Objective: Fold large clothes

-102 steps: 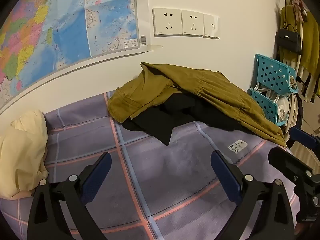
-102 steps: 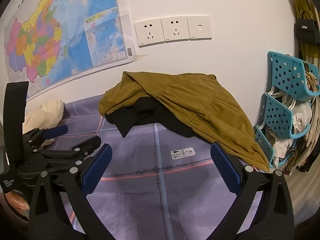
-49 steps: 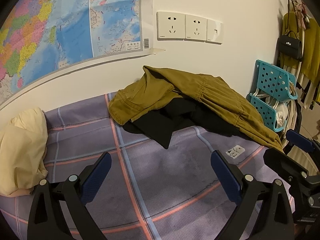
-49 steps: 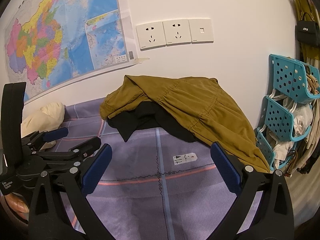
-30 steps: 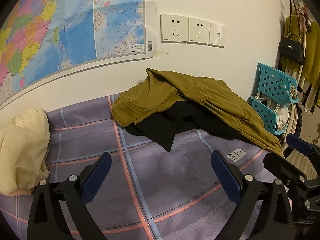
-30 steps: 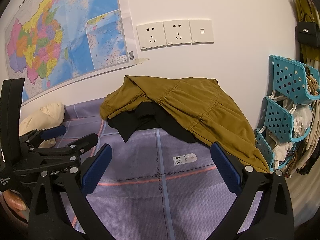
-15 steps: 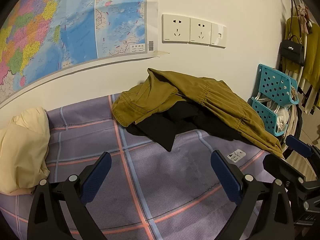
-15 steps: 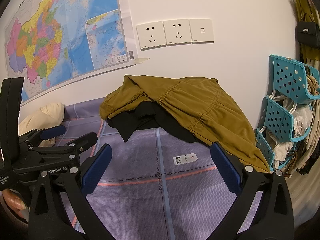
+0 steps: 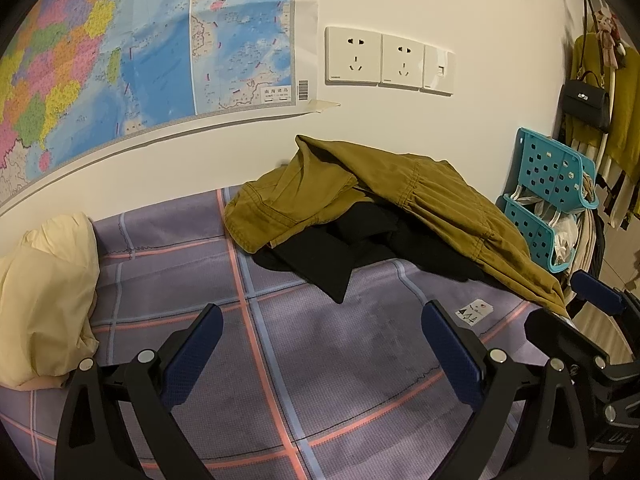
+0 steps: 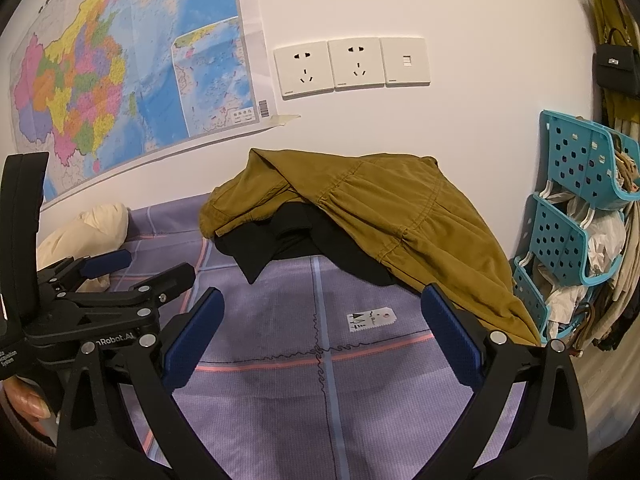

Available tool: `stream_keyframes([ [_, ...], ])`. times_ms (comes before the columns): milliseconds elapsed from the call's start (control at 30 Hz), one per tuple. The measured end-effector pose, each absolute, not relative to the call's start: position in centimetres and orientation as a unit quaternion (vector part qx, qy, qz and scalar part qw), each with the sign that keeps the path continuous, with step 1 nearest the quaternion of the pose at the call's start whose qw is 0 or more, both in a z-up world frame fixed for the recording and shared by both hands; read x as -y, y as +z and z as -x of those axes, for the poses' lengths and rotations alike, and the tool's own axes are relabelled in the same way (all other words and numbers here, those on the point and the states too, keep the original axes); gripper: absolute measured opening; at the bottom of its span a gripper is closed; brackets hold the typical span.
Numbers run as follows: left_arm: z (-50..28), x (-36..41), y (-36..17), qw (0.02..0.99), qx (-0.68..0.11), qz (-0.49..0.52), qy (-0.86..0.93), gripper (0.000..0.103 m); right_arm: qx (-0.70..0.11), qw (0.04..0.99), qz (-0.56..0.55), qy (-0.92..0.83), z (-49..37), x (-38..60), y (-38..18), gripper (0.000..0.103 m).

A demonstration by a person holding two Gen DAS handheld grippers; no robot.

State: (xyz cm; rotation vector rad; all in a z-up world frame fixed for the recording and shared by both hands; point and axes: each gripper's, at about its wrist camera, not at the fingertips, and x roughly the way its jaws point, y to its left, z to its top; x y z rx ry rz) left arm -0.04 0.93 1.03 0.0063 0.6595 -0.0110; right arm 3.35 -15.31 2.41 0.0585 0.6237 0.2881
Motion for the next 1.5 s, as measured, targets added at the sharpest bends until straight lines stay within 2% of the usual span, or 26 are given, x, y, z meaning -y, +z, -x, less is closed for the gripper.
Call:
stream_keyframes([
  [700, -3.0, -2.6, 0.8, 0.942, -0.336, 0.003, 0.013, 0.096, -0.295, 0.941, 0.018, 0.165, -6.2, 13.9, 3.1, 0.097],
  [1033, -7.2, -8.0, -0.8, 0.928, -0.365, 0.015, 0.07, 0.096, -0.296, 0.922, 0.117, 0.221, -16.0, 8.7, 3.4, 0.097],
  [1233, -8.5, -10.3, -1.8, 0.921, -0.379, 0.017, 0.089, 0.096, -0.33, 0.888, 0.214, 0.237, -23.9, 4.2, 0.7, 0.097],
  [1367, -9.0, -11.3, -2.6, 0.917, -0.388, 0.022, 0.094, 0.096, -0.349, 0.87, 0.22, 0.271, -26.6, 3.2, -0.7, 0.097],
  [1400, -9.2, -11.6, -2.8, 0.915, -0.39, 0.025, 0.095, 0.096, -0.345, 0.867, 0.219, 0.286, -26.7, 3.3, -0.6, 0.083],
  [1433, -9.3, -11.8, -3.0, 0.915, -0.392, 0.027, 0.097, 0.096, -0.344, 0.861, 0.216, 0.305, -26.5, 3.4, -0.3, 0.065],
  [1500, -9.6, -12.1, -3.2, 0.913, -0.394, 0.031, 0.098, 0.096, -0.355, 0.855, 0.208, 0.317, -26.6, 3.8, 0.4, 0.014],
])
